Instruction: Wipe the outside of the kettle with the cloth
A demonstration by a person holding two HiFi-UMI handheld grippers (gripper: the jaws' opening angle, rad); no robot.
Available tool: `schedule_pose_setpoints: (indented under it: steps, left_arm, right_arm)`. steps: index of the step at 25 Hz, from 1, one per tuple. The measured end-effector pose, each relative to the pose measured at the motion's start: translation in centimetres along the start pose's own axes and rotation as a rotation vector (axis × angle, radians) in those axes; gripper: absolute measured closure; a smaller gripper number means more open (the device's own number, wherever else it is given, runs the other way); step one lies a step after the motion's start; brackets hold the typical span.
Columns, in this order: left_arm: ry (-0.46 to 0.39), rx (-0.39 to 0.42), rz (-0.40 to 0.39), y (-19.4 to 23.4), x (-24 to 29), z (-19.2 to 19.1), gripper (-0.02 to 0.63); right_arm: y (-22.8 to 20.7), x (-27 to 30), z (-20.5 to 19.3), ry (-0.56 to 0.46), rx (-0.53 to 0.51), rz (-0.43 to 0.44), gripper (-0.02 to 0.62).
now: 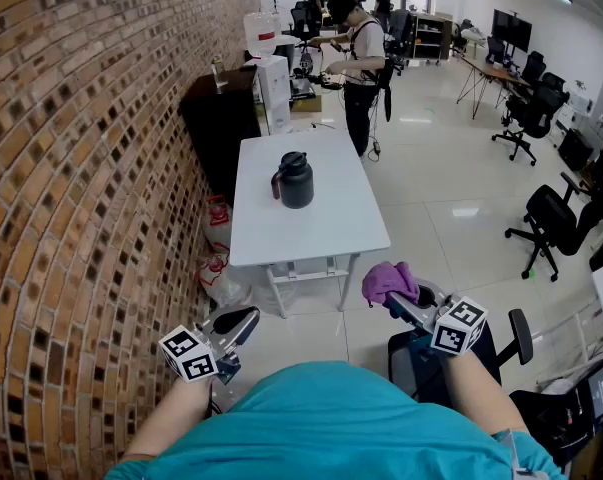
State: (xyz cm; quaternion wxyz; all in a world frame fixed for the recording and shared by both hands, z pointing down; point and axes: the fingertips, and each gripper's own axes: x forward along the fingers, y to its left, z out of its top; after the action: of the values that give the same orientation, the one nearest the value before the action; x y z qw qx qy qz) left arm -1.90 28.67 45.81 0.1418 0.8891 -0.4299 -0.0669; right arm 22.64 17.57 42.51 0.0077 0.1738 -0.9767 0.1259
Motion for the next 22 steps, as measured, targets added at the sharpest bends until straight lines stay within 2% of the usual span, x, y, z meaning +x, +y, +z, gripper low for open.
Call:
schedule_pose_setpoints:
  steps: [5,10,14,16,19,22]
  left_arm:
    - [0.024,0.036,-0.003,1.0,4.8,0.5,0.602]
    - [0.047,0.069,-0.018,5.9,8.5,1.6,0.603]
    - [0.044,0.082,-0.030,13.9,11.4,3.4,0.603]
    - [0.057,0.079,-0.062,18.4,13.1,3.9,0.606]
    - [0.130,0.085,-0.092,25.5,15.6,3.6,0.603]
    - [0.221,0.081,-0.060,32.6,18.4,3.1,0.537]
  right_arm:
    - [-3.3,0.7,1.2,0.004,-0.044,0.011,0.476]
    - [-7.6,4.9,1.7,0.020,-0.056,-0.007,0.476]
    - [-12.0,11.1,2.7,0.005,-0.061,-0.033,0.476]
    - [-14.3,14.5,3.3,-0.010,-0.053,-0.063,0.476]
    - [-17.8,19.7,3.8,-0.014,-0.003,-0.121,0.476]
    - [-21.4,24.3,5.0,0.016,0.016,-0.154,0.476]
